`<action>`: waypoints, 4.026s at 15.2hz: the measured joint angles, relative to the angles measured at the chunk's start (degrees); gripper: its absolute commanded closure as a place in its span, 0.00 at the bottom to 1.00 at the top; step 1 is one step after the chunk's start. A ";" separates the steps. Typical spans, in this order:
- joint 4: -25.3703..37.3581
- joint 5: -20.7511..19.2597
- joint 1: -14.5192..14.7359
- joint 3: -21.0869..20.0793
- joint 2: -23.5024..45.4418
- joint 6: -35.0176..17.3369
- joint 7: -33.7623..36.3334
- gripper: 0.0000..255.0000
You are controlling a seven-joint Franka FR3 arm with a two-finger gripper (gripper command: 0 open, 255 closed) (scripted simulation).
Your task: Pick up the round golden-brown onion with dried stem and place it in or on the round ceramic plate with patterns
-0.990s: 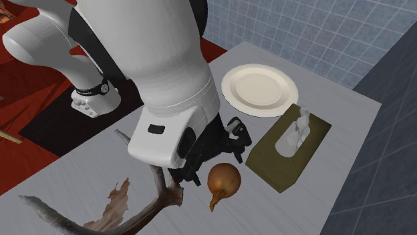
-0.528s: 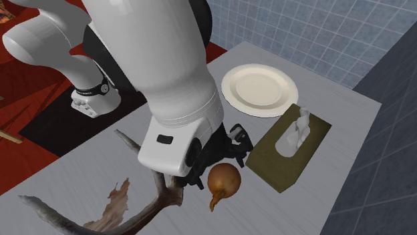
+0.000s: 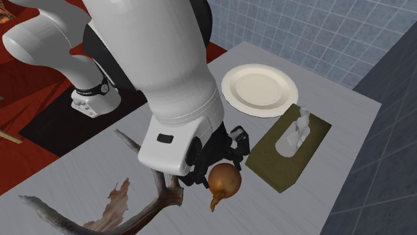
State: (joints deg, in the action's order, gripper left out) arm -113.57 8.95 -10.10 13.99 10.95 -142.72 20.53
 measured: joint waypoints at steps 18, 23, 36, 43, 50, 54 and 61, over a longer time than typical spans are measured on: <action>2.37 -3.93 0.89 0.39 -2.82 5.02 1.02 0.00; -0.41 -14.21 3.02 0.53 -0.78 -0.16 -0.76 0.00; -0.05 -13.60 2.49 0.41 2.68 -3.28 -1.59 1.00; -0.05 -13.60 2.49 0.41 2.68 -3.29 -1.59 1.00; 12.68 -11.97 0.30 -1.10 6.68 9.67 -11.81 0.00; 27.75 -11.31 -1.63 -2.39 13.05 22.90 -20.94 0.00; 28.10 -10.84 -2.39 -2.63 16.16 20.79 -22.29 0.00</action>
State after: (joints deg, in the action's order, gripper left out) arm -85.47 -1.89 -12.49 11.36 27.12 -121.93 -1.77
